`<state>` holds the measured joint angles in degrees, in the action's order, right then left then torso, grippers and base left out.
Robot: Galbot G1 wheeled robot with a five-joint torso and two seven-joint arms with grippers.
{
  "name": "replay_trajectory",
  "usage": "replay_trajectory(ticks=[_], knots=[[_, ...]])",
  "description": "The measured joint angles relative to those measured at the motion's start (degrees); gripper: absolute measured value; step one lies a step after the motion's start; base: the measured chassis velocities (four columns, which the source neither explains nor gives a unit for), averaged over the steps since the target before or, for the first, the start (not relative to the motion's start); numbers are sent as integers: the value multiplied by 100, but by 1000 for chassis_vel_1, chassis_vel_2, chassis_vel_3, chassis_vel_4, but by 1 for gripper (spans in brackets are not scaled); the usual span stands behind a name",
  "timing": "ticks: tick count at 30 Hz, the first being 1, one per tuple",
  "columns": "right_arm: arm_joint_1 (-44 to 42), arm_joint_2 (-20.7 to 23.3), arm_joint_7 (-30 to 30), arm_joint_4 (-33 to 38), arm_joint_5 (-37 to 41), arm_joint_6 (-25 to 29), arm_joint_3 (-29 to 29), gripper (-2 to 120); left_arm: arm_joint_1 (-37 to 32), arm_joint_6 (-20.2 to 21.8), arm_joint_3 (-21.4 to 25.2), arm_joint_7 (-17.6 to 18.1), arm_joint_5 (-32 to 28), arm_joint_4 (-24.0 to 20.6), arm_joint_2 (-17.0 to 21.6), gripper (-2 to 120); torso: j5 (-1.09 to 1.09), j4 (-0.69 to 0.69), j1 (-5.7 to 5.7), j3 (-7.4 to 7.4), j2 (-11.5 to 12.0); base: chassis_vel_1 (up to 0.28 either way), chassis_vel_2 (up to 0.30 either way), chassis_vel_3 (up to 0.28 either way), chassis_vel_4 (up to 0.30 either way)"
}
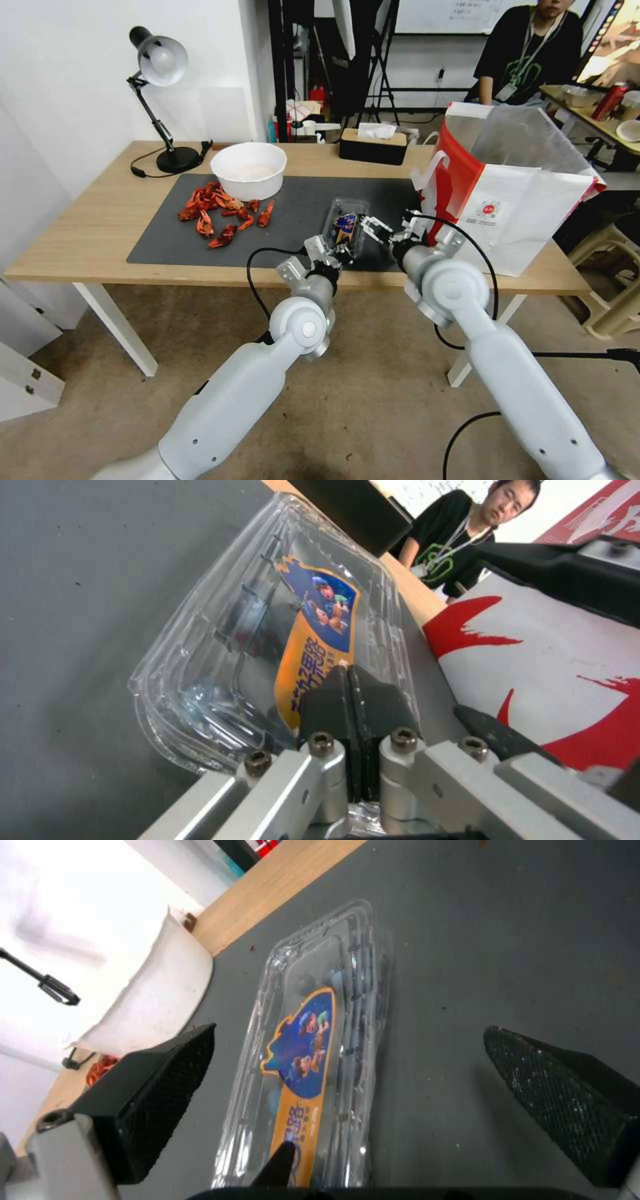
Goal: Close the takeout container lid, then place the container into the takeout bag.
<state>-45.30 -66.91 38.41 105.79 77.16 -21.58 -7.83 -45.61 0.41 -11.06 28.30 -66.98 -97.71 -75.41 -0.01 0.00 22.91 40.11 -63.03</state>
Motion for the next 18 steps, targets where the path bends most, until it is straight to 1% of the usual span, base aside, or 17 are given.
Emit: replay_trajectory(ticks=[6, 11, 14, 15, 18], knots=[[96, -134, -94, -337, -102, -10, 119, 100, -15, -11, -2, -1, 2, 8, 6, 0, 1, 0, 0, 0, 0, 0, 0, 0, 0], [96, -181, -144, -430, -151, -17, 169, 99, -16, -16, -8, -2, 11, 22, 6, 0, 1, 0, 0, -1, 0, 0, 0, 0, 0], [108, -251, -156, -493, -177, -19, 197, 91, -2, -18, -16, -3, 12, 34, 8, 0, 1, 0, 0, -1, 0, 0, 0, 0, 0], [108, -251, -156, -493, -177, -19, 197, 91, -2, -18, -16, -3, 12, 34, 8, 0, 1, 0, 0, -1, 0, 0, 0, 0, 0], [121, -298, -179, -545, -218, -19, 226, 76, 26, -18, -26, 3, 10, 38, 9, 0, 0, 0, 1, 0, 0, 0, 0, 0, 0]])
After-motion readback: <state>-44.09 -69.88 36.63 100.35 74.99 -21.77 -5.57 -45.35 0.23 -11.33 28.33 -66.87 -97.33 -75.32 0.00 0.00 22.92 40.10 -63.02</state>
